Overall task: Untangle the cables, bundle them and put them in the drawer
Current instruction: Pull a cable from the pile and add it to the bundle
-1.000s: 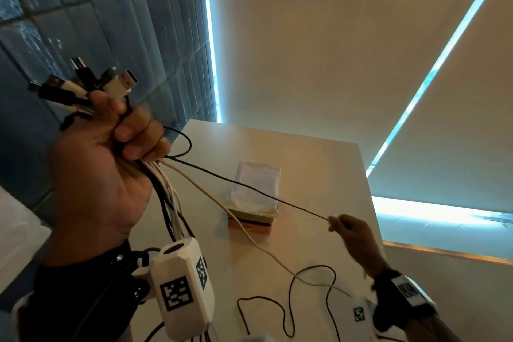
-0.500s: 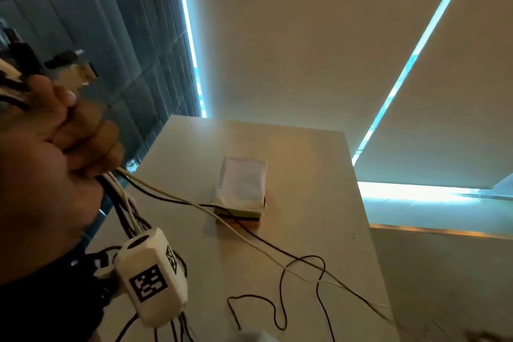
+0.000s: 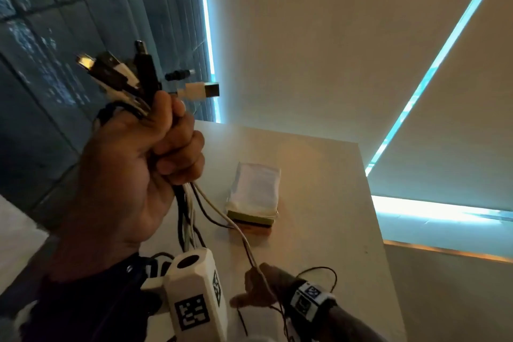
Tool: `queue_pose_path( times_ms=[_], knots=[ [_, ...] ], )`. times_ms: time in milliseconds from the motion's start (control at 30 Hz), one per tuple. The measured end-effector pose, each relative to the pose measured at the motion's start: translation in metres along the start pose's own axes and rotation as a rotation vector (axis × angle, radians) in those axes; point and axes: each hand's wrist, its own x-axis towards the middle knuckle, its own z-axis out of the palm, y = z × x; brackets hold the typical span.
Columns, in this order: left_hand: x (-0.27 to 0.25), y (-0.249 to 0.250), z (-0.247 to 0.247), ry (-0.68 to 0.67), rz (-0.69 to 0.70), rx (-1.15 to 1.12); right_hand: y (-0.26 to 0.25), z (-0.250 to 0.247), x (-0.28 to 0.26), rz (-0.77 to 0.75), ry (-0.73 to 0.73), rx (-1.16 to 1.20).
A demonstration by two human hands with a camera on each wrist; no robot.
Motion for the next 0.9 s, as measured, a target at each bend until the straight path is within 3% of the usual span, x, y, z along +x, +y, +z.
queue_pose_path(
  times_ms=[67, 167, 300, 400, 500, 633, 733, 900],
  knots=[
    [-0.003, -0.004, -0.001, 0.054, 0.008, 0.016, 0.004, 0.022, 0.024, 0.084, -0.17, 0.115],
    [-0.006, -0.008, -0.013, 0.124, -0.015, -0.042, 0.03, 0.036, 0.033, 0.116, -0.194, 0.34],
    [-0.005, -0.02, -0.023, 0.212, -0.083, -0.1, 0.029, -0.001, 0.002, 0.066, 0.051, 0.817],
    [-0.003, -0.031, -0.022, 0.276, -0.143, -0.116, 0.023, -0.042, -0.034, -0.179, 0.325, 1.087],
    [0.002, -0.04, -0.02, 0.29, -0.212, -0.129, 0.017, -0.071, -0.067, -0.359, 0.485, 1.257],
    [0.009, -0.054, -0.01, 0.283, -0.348, -0.045, 0.001, -0.109, -0.101, -0.521, 0.662, 1.307],
    [0.01, -0.075, 0.007, 0.265, -0.412, 0.101, -0.013, -0.128, -0.117, -0.625, 0.705, 1.28],
    [0.009, -0.098, 0.03, 0.158, -0.475, 0.235, -0.021, -0.134, -0.118, -0.647, 0.755, 0.995]
  ],
)
